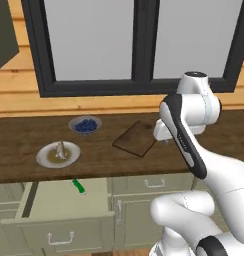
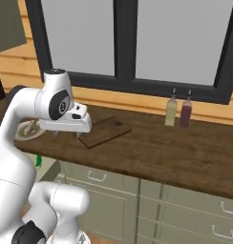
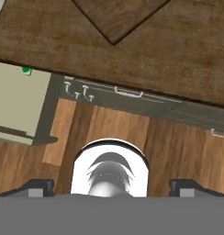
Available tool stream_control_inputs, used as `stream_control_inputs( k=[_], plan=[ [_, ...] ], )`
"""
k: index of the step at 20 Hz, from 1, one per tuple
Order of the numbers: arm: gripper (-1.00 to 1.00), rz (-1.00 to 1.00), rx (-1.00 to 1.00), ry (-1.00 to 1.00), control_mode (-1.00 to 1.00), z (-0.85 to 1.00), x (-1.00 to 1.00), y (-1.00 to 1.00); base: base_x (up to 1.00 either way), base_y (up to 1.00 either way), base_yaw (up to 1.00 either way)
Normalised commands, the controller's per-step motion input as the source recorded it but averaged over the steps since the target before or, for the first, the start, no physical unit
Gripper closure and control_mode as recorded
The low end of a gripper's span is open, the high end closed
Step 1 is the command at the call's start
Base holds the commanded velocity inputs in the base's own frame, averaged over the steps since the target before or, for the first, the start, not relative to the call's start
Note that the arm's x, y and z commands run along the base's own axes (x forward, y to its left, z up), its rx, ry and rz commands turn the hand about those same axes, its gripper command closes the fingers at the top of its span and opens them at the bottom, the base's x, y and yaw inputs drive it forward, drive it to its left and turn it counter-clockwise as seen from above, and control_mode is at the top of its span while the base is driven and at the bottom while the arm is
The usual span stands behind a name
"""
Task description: Pick up the knife from the drawer and place it on the cutting board. Then place the meat from the plate to the cutting board.
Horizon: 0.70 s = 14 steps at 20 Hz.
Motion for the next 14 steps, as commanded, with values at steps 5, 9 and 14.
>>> stream_control_inputs(
  k=[5,9,14],
  plan=[
    [-1.00,0.00,0.00,0.00,1.00,0.00,0.00,0.00,0.60,0.09,0.17],
    [-1.00,0.00,0.00,0.00,1.00,0.00,0.00,0.00,0.30,0.31,0.20],
    [-1.00,0.00,0.00,0.00,1.00,0.00,0.00,0.00,0.20,0.22,0.27]
  ],
)
